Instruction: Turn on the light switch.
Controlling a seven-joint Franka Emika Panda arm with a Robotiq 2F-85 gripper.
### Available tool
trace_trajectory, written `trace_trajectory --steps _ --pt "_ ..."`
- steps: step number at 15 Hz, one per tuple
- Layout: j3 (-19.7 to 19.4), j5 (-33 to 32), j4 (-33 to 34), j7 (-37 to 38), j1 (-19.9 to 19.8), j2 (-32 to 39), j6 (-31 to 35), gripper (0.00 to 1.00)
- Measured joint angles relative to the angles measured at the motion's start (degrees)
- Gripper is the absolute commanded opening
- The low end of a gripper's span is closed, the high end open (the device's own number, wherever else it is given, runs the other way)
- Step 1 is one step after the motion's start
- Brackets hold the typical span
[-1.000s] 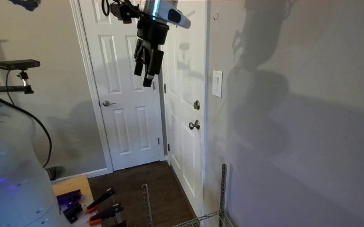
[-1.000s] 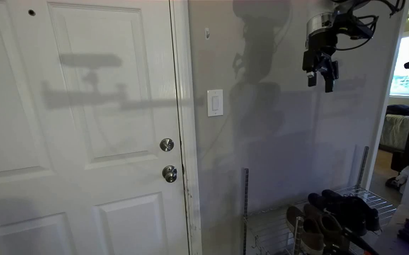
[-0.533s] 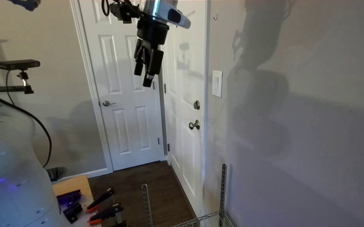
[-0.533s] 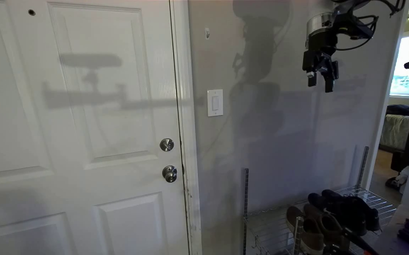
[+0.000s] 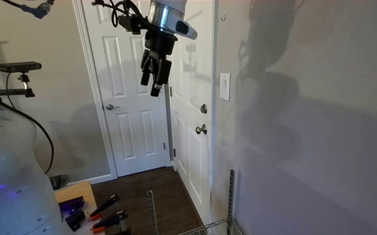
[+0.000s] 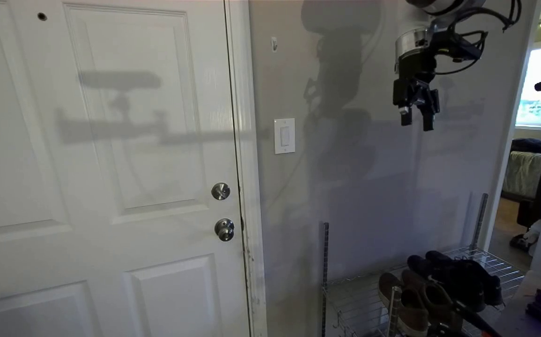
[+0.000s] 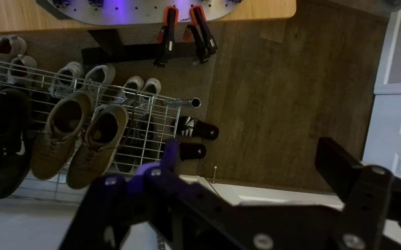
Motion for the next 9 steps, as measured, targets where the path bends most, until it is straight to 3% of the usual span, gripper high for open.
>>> trace_trajectory --steps 4,9 --pt "1.01 -2.03 -2.18 -2.12 0.01 3.8 7.91 1.0" --pt "1.1 -4.87 -5.92 -2.36 -0.01 5.67 24.24 1.0"
